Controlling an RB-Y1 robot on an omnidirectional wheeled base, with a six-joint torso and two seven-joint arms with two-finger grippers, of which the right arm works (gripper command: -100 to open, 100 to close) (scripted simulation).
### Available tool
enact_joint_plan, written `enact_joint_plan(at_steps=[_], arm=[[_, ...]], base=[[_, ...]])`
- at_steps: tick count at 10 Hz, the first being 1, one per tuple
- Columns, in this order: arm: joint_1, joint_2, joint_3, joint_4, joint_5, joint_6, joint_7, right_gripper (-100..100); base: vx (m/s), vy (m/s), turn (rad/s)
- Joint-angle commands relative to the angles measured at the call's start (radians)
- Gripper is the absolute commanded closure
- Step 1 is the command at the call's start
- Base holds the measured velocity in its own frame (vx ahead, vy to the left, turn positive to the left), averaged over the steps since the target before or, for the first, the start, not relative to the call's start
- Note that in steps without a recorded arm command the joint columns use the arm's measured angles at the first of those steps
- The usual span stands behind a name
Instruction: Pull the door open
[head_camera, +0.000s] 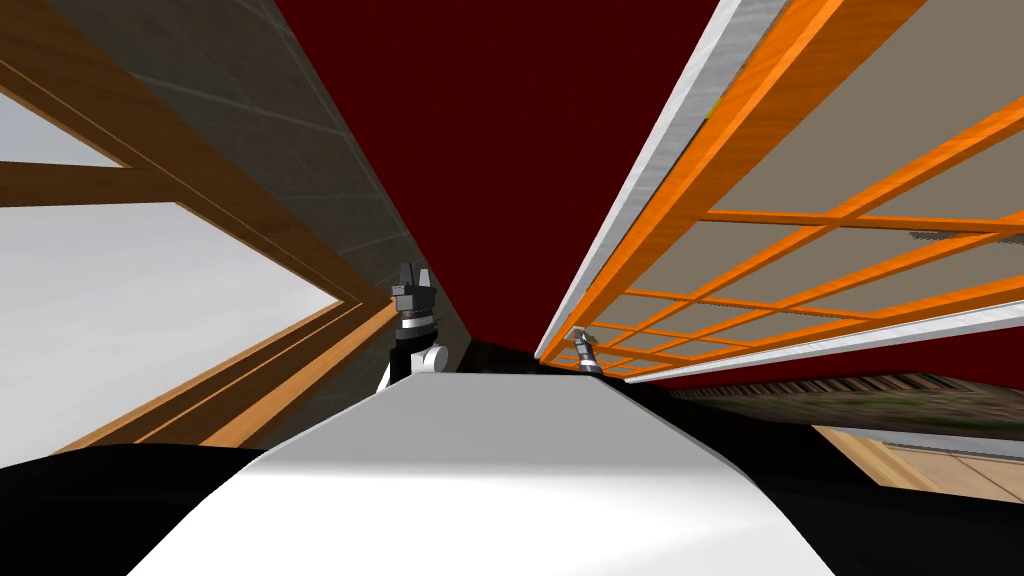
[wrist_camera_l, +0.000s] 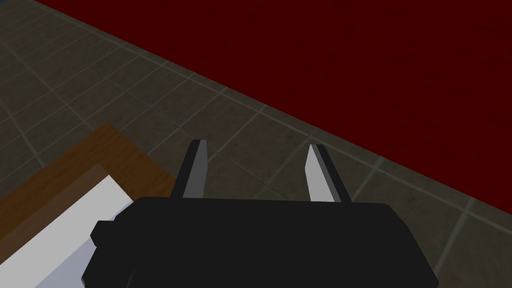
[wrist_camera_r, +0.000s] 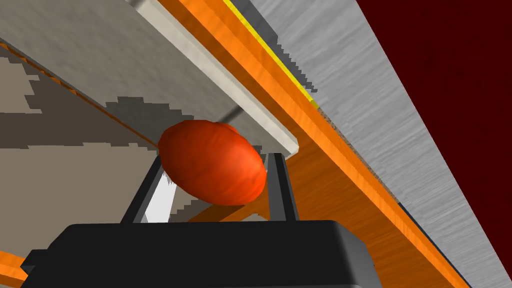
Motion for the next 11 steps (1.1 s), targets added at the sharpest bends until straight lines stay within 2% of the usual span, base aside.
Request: enact_joint_plan(at_steps=[1, 4, 5, 6, 7, 8, 11], arm=[[-0.006, 0.004, 0.020, 0.006, -0.018, -0.002, -0.050, 100], [-0.016, -0.002, 0.044, 0.014, -0.054, 0.001, -0.126, 100], [-0.016, -0.002, 0.044, 0.014, -0.054, 0.001, -0.133, 100], [-0.022, -0.005, 0.057, 0.019, -0.073, 0.002, -0.171, 100], [-0.022, -0.005, 0.057, 0.019, -0.073, 0.002, -0.175, 100], [-0.028, -0.008, 0.070, 0.023, -0.093, 0.003, -0.213, 100], [-0.033, -0.011, 0.083, 0.028, -0.113, 0.005, -0.257, 100]], base=[[-0.044, -0.012, 0.042], [-0.048, -0.016, 0.035], [-0.032, -0.010, 0.031], [-0.042, -0.010, 0.034], [-0.039, -0.018, 0.025], [-0.040, -0.018, 0.040], [-0.041, -0.011, 0.025]])
